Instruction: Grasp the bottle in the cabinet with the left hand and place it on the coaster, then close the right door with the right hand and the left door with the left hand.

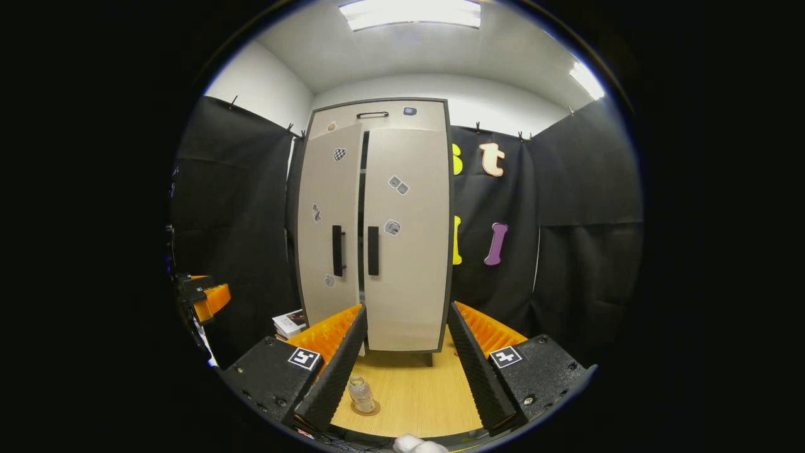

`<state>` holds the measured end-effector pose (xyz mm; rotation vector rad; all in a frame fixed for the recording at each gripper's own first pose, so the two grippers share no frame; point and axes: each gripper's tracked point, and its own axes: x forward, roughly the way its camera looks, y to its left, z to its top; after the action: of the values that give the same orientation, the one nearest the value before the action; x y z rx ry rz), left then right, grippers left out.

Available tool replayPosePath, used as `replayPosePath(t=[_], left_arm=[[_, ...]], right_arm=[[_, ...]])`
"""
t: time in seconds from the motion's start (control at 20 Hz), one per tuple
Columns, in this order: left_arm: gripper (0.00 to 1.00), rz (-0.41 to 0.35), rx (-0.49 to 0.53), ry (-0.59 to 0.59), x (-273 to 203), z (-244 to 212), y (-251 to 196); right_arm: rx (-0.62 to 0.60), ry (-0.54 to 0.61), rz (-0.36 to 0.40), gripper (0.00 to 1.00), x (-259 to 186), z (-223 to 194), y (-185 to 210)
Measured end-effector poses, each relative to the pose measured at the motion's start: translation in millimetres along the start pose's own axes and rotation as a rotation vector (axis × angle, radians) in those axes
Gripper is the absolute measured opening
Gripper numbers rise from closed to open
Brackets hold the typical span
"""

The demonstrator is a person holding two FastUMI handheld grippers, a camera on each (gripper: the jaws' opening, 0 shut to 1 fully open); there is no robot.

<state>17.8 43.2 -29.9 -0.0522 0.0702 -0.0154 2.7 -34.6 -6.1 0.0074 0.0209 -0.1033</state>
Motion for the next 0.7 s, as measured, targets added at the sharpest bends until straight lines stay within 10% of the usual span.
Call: replayPosePath(t=[0.7], left_arm=[[0.96, 0.024, 0.013, -0.012, 2, 11, -4]], right_arm=[[0.016, -0.02, 0.025, 0.81, 12, 8, 8]])
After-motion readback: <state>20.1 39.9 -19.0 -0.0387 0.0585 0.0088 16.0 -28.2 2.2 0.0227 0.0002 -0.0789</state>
